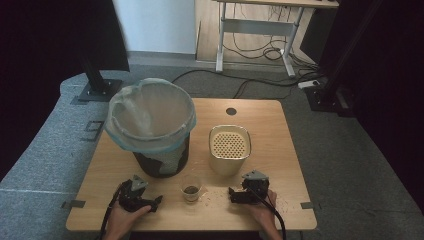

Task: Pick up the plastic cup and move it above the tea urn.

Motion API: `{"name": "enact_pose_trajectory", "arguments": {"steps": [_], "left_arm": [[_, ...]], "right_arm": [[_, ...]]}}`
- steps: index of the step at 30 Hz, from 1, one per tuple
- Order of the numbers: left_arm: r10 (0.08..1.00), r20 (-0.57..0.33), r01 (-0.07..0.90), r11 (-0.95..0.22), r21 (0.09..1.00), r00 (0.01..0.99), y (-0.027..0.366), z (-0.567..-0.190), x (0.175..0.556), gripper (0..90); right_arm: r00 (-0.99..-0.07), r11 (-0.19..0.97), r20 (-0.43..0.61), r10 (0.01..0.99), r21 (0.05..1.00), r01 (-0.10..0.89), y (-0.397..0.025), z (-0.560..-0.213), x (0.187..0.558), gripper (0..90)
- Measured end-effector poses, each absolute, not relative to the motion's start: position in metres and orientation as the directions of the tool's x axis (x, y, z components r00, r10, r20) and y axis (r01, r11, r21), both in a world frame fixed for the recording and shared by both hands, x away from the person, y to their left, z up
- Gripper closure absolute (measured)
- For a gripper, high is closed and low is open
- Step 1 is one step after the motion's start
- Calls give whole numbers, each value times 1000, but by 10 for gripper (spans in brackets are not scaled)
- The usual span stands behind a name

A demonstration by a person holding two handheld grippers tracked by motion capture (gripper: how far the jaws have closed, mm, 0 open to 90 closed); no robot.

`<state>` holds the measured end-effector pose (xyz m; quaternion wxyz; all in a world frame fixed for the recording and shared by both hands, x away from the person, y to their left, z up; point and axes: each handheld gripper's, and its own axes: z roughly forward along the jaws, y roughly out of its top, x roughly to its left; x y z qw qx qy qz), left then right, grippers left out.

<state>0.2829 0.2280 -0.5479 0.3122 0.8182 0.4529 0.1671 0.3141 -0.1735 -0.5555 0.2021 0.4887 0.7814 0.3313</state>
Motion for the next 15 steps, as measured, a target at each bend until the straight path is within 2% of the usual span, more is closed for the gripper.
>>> {"name": "enact_pose_trajectory", "arguments": {"steps": [3,6,15], "left_arm": [[846,-10,638,-393,663,533,228,-548,283,14],[847,-9,636,-392,664,531,229,-548,281,23],[853,-12,639,-382,668,522,230,-547,277,41]], "right_arm": [[-409,285,6,912,710,644,-172,-554,312,20],[-420,306,-34,907,738,601,-166,-549,303,60],[-554,270,48,831,836,477,-140,-529,271,115]]}}
